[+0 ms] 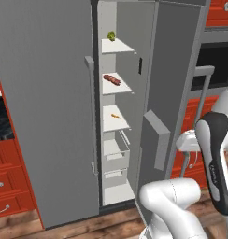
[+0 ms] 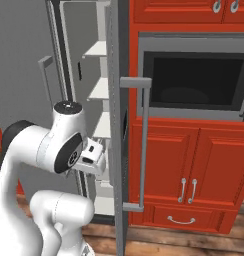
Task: Store the kebab skewer in the freezer for long-term storage. Close the freezer door after placing the cooked food.
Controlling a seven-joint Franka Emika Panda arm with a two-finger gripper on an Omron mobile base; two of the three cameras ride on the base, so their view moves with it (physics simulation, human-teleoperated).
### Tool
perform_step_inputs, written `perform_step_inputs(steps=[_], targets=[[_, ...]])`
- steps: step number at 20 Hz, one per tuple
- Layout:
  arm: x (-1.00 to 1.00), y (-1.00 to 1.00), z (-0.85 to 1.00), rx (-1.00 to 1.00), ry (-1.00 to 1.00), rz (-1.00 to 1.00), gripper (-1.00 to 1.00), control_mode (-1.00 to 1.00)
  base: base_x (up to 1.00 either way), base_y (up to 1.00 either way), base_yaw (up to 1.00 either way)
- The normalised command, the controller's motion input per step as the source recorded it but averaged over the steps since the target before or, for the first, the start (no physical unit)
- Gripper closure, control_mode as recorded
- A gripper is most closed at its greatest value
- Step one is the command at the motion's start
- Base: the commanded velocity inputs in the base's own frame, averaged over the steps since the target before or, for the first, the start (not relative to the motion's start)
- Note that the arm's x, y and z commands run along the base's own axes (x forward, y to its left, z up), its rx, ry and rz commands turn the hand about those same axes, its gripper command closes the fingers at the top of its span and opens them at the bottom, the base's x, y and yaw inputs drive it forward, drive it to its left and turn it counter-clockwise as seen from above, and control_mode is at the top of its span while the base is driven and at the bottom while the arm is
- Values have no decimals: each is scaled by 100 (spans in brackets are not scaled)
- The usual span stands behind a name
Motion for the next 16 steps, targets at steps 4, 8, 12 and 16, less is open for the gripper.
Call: perform_step_inputs(steps=[4, 8, 12, 16], targets=[[74, -94, -8, 19, -1, 20, -100, -100, 0, 0, 0], [76, -36, -12, 17, -10, 11, -100, -100, 0, 0, 0], [88, -52, -21, 21, -15, 8, -100, -100, 0, 0, 0], [95, -55, -21, 25, -15, 5, -100, -100, 0, 0, 0]])
